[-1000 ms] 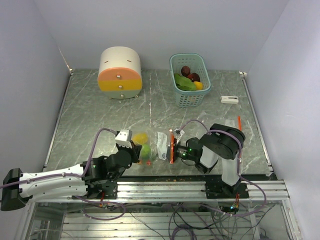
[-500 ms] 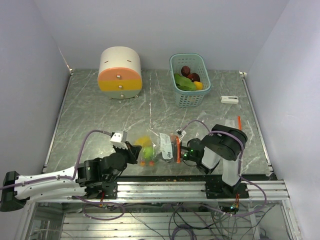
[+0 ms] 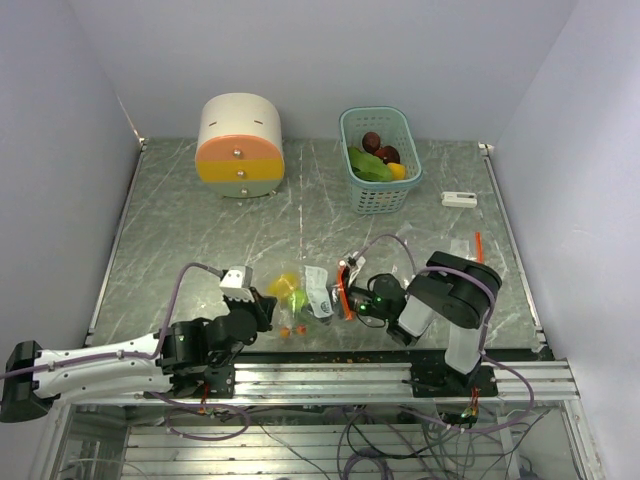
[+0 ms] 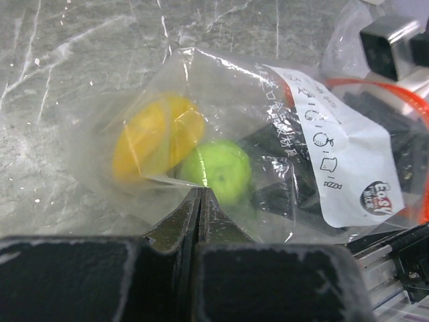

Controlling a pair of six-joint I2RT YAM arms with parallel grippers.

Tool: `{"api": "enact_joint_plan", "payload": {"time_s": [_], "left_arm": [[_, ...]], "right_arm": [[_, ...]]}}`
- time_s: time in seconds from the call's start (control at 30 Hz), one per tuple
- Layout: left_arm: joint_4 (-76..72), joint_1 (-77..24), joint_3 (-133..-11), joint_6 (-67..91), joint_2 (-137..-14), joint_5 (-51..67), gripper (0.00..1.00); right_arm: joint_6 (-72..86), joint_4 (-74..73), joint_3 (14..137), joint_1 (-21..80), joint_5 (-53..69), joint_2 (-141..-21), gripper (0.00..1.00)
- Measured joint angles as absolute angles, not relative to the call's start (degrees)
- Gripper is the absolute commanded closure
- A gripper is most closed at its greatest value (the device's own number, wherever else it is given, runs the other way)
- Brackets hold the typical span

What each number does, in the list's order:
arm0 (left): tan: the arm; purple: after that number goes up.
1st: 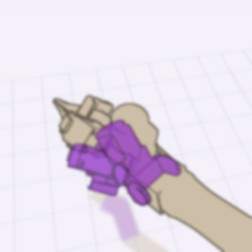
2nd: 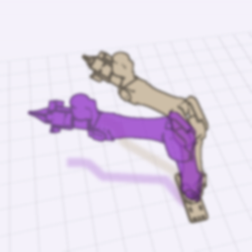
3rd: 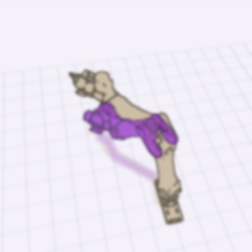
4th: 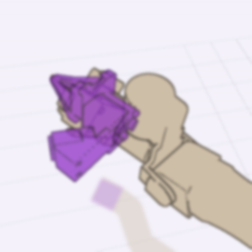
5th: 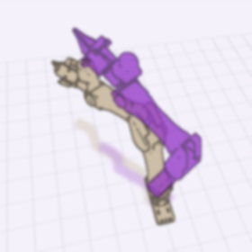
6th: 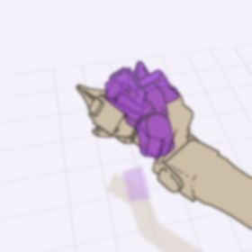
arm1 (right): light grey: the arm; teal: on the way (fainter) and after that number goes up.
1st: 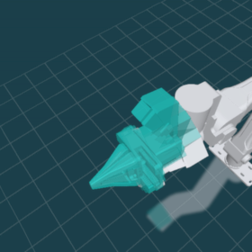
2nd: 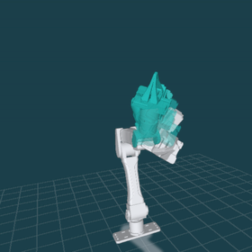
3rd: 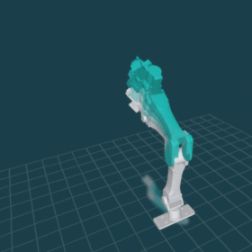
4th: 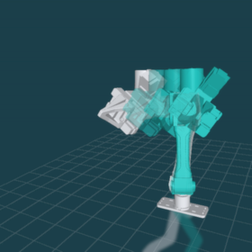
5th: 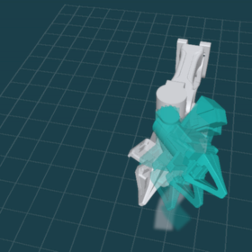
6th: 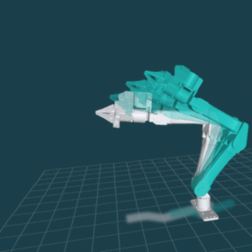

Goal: Open the zip-top bag and remove the fake food
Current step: Pick up the fake fruit from the zipper food storage bag.

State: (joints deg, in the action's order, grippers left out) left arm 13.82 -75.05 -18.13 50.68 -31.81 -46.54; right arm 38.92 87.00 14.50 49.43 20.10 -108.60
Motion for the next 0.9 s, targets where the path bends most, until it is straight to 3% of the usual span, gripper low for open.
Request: {"api": "enact_joint_plan", "payload": {"time_s": [0.53,0.9], "left_arm": [[13.34,-75.07,-16.97,51.27,-34.3,-47.03,0.93],[15.75,-75.07,-15.77,52.75,-29.04,-47.81,0.93]], "right_arm": [[24.03,58.81,27.94,57.14,3.36,-102.96,0.12],[22.24,56.53,27.16,59.0,-0.71,-103.11,0.38]]}}
